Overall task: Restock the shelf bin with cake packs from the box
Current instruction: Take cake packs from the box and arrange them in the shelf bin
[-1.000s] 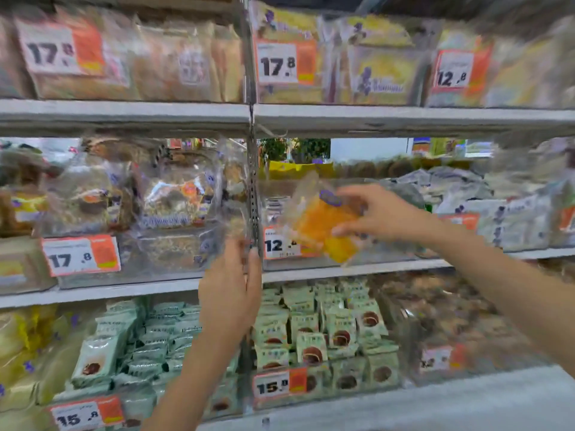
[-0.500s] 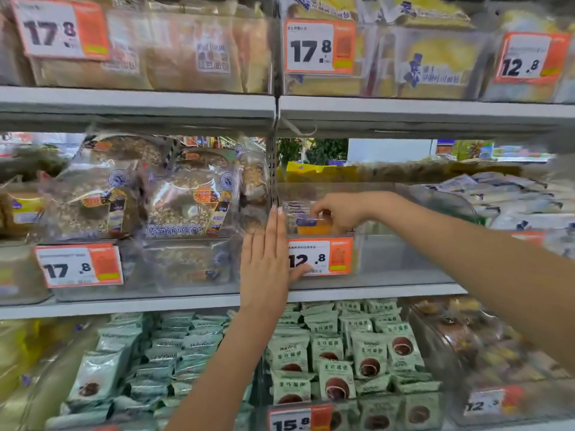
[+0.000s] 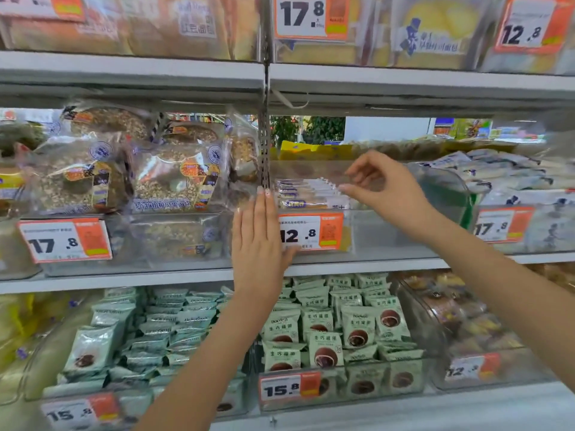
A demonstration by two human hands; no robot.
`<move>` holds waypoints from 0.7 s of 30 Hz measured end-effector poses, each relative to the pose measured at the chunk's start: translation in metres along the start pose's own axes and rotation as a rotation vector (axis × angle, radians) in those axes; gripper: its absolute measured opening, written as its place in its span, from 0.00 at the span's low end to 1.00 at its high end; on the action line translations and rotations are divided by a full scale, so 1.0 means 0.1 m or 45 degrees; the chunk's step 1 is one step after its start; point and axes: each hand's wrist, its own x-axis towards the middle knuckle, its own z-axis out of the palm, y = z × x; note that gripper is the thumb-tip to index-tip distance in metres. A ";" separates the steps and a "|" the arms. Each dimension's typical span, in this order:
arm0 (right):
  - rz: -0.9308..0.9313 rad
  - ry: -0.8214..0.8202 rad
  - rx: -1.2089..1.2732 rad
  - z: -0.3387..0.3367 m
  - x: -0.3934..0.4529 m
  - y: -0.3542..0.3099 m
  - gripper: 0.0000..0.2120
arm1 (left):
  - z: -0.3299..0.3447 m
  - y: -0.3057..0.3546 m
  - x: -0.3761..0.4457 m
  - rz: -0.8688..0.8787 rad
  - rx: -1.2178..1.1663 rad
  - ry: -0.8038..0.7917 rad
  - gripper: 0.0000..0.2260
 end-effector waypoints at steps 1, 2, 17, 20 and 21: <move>-0.002 0.064 0.010 -0.04 -0.26 -0.03 0.09 | -0.04 0.04 -0.14 0.029 -0.060 0.091 0.39; 0.009 0.098 0.009 -0.05 -0.54 -0.03 0.08 | -0.08 0.10 -0.34 0.081 -0.122 0.157 0.35; 0.965 -1.194 -0.635 1.18 -4.04 1.33 0.10 | -0.17 0.60 -3.53 0.146 -0.408 -1.654 0.20; 1.087 -1.267 -0.619 1.40 -4.25 1.44 0.12 | -0.26 0.66 -3.57 0.085 -0.609 -1.619 0.08; 1.166 -1.240 -0.556 1.48 -4.29 1.47 0.15 | -0.29 0.66 -3.57 0.075 -0.633 -1.621 0.06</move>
